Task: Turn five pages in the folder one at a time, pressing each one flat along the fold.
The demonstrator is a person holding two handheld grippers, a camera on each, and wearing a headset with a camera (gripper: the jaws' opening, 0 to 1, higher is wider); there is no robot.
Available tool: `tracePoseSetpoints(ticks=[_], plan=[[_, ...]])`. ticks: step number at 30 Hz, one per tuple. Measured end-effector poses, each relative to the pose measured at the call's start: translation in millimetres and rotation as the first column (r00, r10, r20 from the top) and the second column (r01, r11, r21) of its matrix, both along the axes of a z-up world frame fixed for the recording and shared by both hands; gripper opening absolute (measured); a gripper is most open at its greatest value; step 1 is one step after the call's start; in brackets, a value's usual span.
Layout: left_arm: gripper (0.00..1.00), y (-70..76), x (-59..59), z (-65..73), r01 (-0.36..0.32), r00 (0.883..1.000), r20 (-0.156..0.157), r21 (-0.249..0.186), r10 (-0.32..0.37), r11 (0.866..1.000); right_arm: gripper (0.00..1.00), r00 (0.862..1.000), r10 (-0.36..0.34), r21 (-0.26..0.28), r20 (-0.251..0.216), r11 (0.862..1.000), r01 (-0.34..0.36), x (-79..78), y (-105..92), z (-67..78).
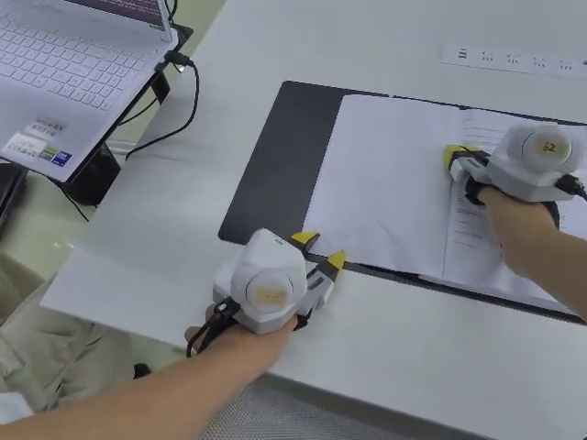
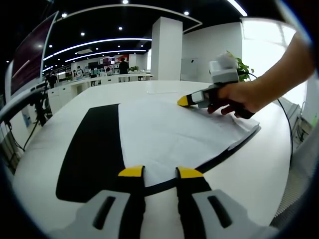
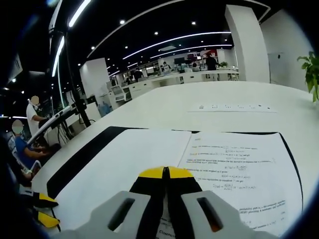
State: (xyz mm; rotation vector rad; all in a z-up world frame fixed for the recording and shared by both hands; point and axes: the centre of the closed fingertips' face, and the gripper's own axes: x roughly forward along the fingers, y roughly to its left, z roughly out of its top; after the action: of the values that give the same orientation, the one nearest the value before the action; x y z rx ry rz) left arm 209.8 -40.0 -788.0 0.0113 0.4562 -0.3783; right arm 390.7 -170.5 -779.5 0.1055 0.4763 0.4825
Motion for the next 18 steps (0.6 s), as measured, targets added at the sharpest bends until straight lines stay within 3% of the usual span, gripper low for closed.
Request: tracePoseSetpoints(ticks=[9, 18], plan=[[0.23, 0.7, 1.7, -2.7, 0.001, 1.0, 0.001, 0.001, -0.001, 1.0, 0.0, 1.0, 0.017, 0.03, -0.009, 0.999, -0.016, -32.3, 1.2, 9.6], [0.23, 0.9, 1.8, -2.7, 0.0, 1.0, -0.003, 0.001, 0.0, 1.0, 0.0, 0.999, 0.035, 0.018, -0.009, 0.999, -0.035, -56.6, 2.5, 16.3]])
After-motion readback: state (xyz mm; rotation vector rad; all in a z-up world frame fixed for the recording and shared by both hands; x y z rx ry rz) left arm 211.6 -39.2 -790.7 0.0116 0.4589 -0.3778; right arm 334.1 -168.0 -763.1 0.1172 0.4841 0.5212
